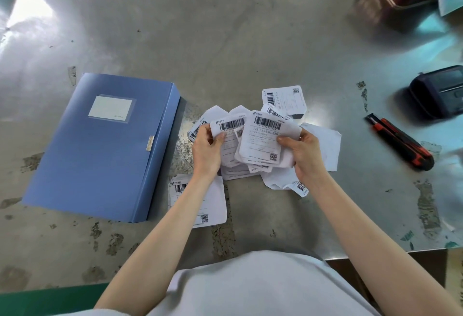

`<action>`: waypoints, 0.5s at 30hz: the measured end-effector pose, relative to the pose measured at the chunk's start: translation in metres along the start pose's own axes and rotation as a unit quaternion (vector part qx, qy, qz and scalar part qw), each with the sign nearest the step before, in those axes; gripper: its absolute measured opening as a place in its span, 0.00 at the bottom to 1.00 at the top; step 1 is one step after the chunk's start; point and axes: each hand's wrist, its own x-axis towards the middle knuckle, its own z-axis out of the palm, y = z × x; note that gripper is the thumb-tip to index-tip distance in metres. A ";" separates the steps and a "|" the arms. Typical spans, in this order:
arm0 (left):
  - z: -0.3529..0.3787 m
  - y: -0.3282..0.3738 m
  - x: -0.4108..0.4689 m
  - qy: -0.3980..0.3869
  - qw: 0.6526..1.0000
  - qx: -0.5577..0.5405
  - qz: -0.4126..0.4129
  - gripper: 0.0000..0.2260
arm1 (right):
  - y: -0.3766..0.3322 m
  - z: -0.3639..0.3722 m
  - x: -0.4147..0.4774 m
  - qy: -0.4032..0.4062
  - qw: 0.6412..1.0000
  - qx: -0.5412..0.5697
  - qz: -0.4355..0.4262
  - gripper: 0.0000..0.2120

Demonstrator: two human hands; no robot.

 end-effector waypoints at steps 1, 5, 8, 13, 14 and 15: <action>0.000 0.000 0.000 0.003 1.000 0.004 0.007 0.13 | -0.001 -0.002 0.001 -0.001 1.000 0.011 0.003 0.10; 0.001 0.001 0.001 0.001 0.994 0.075 0.076 0.18 | 0.000 -0.004 0.001 -0.013 0.999 0.046 0.008 0.11; 0.003 0.008 -0.003 -0.042 0.993 0.066 0.093 0.11 | 0.001 -0.002 0.000 -0.021 0.998 0.054 0.016 0.09; 0.011 0.014 -0.006 -0.120 0.993 -0.012 -0.010 0.09 | 0.001 0.005 -0.006 -0.013 0.999 0.030 0.004 0.09; 0.011 0.014 -0.006 -0.119 0.992 -0.039 -0.030 0.09 | 0.001 0.005 -0.006 -0.001 1.000 0.028 -0.005 0.09; 0.011 0.015 -0.006 -0.115 0.991 -0.061 -0.044 0.08 | 0.000 0.004 -0.006 0.011 1.000 0.027 -0.012 0.09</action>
